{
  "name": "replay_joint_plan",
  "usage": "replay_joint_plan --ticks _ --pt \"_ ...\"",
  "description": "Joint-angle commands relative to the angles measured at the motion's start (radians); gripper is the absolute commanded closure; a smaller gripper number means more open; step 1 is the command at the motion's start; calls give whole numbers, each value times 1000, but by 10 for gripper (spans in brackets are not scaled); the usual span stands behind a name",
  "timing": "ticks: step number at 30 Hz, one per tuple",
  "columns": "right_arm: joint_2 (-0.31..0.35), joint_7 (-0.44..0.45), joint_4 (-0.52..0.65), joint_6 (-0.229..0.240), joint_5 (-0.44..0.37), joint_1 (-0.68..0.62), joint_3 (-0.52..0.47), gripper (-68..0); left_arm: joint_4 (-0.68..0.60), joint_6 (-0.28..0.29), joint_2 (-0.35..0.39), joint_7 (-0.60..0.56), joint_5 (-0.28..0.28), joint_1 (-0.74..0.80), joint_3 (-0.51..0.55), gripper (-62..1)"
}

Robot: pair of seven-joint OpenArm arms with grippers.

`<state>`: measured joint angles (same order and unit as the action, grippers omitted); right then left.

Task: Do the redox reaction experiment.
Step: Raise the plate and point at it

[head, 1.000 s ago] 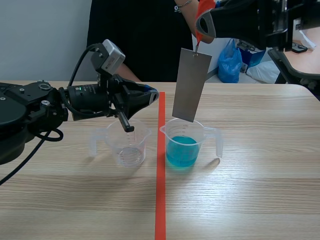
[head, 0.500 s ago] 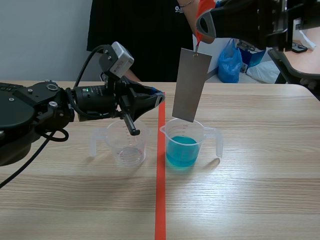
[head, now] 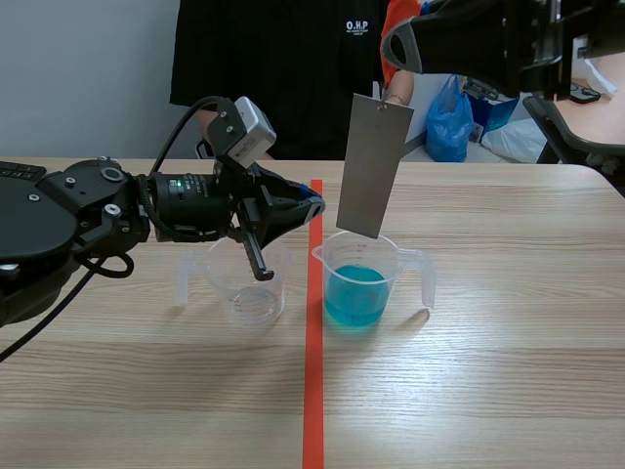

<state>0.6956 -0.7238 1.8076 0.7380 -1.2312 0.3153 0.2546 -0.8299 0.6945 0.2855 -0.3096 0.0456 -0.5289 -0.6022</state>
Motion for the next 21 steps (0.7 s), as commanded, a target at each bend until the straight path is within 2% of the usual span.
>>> replay_joint_plan --ticks 1,21 --pt "16 11 13 8 -15 16 -21 -15 -13 2 -2 -15 21 -14 26 -45" --pt "16 11 13 8 -15 16 -21 -15 -13 2 0 -11 30 -14 43 -45"
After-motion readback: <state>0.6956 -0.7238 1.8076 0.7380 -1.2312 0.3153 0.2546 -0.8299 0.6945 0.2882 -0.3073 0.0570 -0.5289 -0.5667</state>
